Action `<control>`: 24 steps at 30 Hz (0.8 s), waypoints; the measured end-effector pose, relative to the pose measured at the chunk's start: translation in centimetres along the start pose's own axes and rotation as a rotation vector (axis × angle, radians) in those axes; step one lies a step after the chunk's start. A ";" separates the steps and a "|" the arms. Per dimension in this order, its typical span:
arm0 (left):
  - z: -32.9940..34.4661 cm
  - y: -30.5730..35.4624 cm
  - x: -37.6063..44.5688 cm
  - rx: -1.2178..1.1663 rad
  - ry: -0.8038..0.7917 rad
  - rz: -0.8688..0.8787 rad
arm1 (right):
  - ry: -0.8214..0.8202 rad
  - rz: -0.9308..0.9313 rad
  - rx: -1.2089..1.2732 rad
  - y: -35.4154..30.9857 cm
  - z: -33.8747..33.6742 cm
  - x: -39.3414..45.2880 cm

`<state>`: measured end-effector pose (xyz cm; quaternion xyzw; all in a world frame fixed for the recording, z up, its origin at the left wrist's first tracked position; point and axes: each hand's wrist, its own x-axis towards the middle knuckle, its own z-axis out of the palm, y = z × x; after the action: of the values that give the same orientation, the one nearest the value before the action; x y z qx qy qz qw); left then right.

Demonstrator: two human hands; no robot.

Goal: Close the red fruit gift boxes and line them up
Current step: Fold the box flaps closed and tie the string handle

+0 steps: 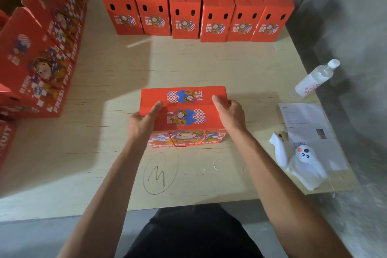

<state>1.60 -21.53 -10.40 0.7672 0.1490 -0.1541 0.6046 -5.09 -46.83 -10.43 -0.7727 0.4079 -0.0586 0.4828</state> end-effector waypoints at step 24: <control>-0.2 -0.8 0.7 -0.011 0.051 0.071 | -0.116 -0.095 -0.154 0.3 -0.1 0.7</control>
<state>1.86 -21.13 -11.37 0.7722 0.1379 -0.1120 0.6100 -4.87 -47.42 -10.84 -0.8280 0.3455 -0.0050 0.4417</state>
